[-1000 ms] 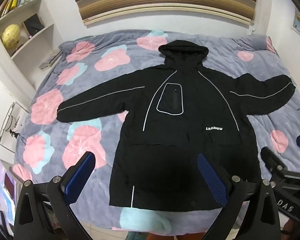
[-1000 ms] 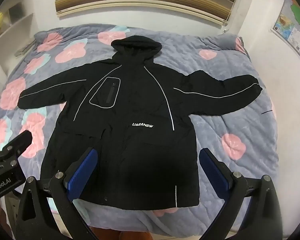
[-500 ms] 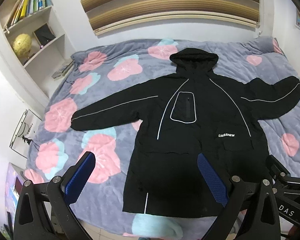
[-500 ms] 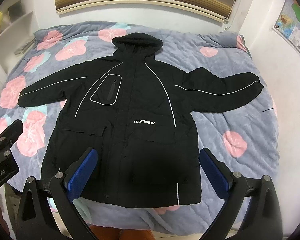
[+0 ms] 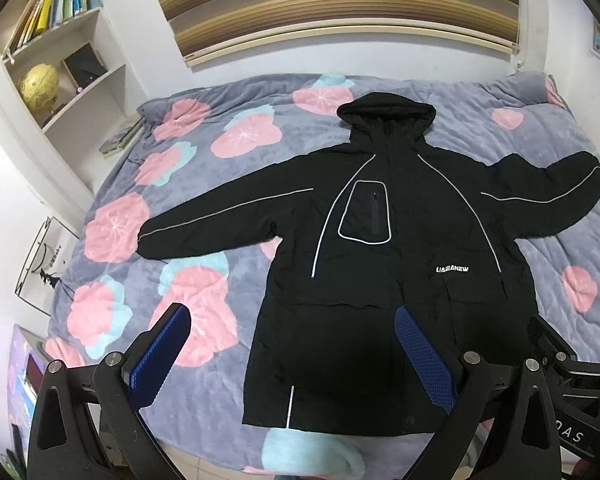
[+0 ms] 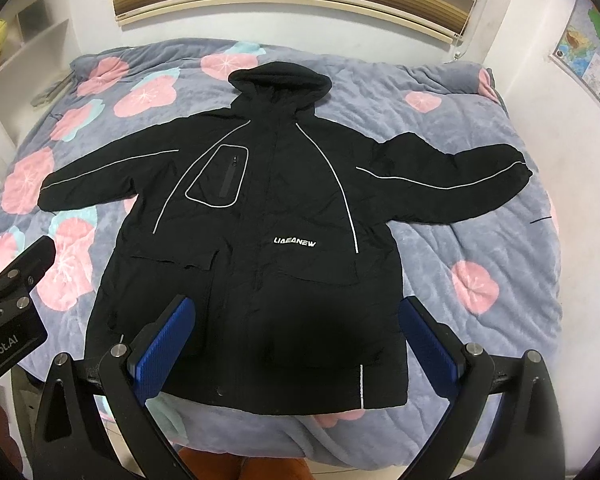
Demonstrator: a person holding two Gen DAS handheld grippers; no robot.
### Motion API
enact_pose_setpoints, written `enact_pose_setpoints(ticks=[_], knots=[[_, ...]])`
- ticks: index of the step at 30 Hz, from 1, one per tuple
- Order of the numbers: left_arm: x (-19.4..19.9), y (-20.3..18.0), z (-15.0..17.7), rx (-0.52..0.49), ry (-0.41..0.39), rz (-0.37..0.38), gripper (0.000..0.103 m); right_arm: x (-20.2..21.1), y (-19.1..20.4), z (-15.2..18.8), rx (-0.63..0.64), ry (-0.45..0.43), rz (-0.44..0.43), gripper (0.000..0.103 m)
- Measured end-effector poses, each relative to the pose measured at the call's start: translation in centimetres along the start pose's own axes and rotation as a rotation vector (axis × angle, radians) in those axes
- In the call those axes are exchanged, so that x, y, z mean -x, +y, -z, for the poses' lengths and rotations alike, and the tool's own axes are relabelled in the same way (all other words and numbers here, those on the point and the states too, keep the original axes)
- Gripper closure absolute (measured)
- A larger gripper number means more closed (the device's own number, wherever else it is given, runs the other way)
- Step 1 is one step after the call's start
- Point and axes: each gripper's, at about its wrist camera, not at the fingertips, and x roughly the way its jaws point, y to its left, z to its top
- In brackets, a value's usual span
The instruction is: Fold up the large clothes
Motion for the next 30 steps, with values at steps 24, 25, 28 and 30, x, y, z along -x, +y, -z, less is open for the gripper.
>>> enact_pose_setpoints(ticks=[24,25,28,30], knots=[[-2.0,0.6,-1.9,0.011,0.011,0.019,0.001,-1.2,2.2,-1.9,0.009,0.012,-0.003,0.001],[-2.2,0.6,-2.0,0.011,0.013,0.02,0.001,-1.3,2.2,-2.0,0.008,0.013,-0.004,0.001],[-2.9,0.8,-2.3,0.012,0.018,0.023,0.001,-1.6,2.4,-2.3,0.009,0.015,-0.008,0.001],[-3.3,1.0,-2.6,0.016,0.021,0.025,0.001,-1.7,2.6,-2.7,0.01,0.015,-0.007,0.001]])
